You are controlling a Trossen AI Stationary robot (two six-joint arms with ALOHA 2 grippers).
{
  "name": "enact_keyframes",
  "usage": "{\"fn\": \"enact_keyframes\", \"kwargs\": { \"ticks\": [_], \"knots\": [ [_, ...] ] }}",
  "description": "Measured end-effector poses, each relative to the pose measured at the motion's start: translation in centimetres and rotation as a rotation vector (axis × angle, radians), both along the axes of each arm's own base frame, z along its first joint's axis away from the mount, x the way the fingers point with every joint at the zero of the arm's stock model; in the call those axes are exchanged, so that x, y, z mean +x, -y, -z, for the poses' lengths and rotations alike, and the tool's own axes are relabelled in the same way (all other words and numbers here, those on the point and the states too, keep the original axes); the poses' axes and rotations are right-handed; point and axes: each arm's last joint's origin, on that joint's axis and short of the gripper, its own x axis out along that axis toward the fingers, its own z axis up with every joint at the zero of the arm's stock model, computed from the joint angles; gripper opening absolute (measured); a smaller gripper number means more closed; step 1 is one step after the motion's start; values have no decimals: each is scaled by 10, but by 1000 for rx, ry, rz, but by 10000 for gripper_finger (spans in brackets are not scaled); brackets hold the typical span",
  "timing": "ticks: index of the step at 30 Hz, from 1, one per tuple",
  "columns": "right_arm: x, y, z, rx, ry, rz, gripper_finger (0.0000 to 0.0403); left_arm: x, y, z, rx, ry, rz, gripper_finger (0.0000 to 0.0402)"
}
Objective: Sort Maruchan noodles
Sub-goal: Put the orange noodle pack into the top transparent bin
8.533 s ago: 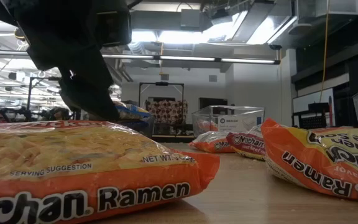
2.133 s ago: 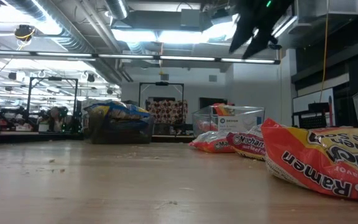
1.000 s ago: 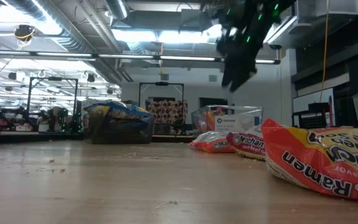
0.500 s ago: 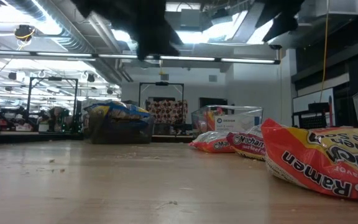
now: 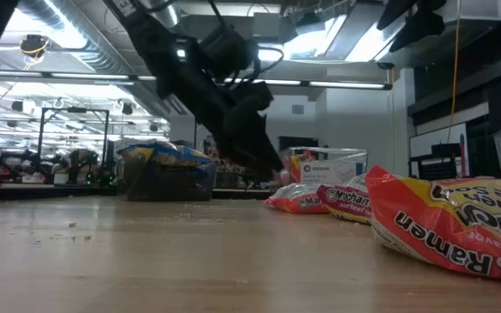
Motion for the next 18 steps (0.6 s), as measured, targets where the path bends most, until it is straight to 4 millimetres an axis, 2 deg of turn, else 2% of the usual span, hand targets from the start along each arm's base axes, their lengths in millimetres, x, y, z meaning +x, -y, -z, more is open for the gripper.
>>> {"fn": "enact_keyframes", "kwargs": {
  "ticks": [3, 9, 14, 18],
  "knots": [
    [-2, -1, 2, 14, -22, 3, 346, 6, -1, 5, 48, 8, 21, 286],
    [-3, -2, 4, -1, -68, -33, 346, 8, -10, 2, 207, 24, -74, 284],
    [-3, -2, 4, -43, -90, -79, 346, 16, -19, 20, 66, 89, -3, 284],
    [-3, -2, 4, -55, -97, -102, 346, 21, -15, 40, 71, 70, -36, 283]
  ]
}}
